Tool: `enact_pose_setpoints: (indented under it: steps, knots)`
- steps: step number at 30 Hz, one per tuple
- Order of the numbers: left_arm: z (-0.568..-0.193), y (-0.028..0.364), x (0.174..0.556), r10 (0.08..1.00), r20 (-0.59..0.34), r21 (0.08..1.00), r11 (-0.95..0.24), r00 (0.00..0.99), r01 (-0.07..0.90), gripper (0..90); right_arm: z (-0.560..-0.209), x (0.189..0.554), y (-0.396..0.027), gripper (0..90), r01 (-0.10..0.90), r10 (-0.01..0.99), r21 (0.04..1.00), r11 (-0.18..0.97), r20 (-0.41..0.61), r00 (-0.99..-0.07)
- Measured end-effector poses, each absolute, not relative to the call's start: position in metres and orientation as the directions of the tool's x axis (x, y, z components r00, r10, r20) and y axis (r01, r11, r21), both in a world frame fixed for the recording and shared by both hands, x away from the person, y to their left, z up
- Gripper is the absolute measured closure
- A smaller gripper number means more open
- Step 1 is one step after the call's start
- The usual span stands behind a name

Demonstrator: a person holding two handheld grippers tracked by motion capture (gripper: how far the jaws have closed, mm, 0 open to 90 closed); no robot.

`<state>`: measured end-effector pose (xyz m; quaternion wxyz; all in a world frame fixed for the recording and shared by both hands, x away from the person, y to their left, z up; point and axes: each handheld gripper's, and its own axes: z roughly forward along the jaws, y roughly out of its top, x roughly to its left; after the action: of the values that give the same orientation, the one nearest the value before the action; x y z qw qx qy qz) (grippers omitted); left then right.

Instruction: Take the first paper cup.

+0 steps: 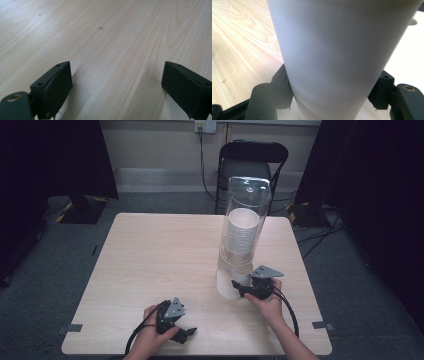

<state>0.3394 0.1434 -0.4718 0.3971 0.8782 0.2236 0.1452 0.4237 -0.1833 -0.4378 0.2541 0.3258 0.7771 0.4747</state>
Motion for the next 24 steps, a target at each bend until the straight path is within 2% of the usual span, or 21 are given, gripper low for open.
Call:
enact_pose_setpoints:
  steps: [11, 16, 17, 20, 22, 24]
  knots:
    - [-0.472, 0.143, 0.339, 0.513, 0.086, 0.760, -0.588, 0.854, 0.277, 8.7, -0.445, 0.402, -0.188, 32.6, 0.255, 0.695, 0.871, 0.419, -0.127, -0.708]
    - [-0.472, 0.141, 0.338, 0.522, 0.078, 0.762, -0.581, 0.849, 0.287, 8.4, -0.447, 0.392, -0.176, 32.3, 0.225, 0.647, 0.863, 0.452, -0.143, -0.749]
    - [-0.471, 0.142, 0.339, 0.531, 0.051, 0.767, -0.563, 0.846, 0.307, 8.9, -0.446, 0.387, -0.168, 32.2, 0.193, 0.613, 0.863, 0.466, -0.158, -0.774]
    - [-0.466, 0.145, 0.346, 0.554, -0.087, 0.810, -0.444, 0.828, 0.382, 22.8, -0.447, 0.383, -0.159, 32.0, 0.165, 0.577, 0.864, 0.476, -0.165, -0.800]
    - [-0.462, 0.146, 0.347, 0.571, -0.103, 0.821, -0.414, 0.815, 0.394, 21.2, -0.448, 0.383, -0.156, 31.9, 0.157, 0.565, 0.861, 0.483, -0.170, -0.807]
    - [-0.452, 0.150, 0.349, 0.591, -0.105, 0.832, -0.389, 0.800, 0.396, 26.6, -0.450, 0.382, -0.146, 31.8, 0.131, 0.533, 0.863, 0.488, -0.176, -0.828]
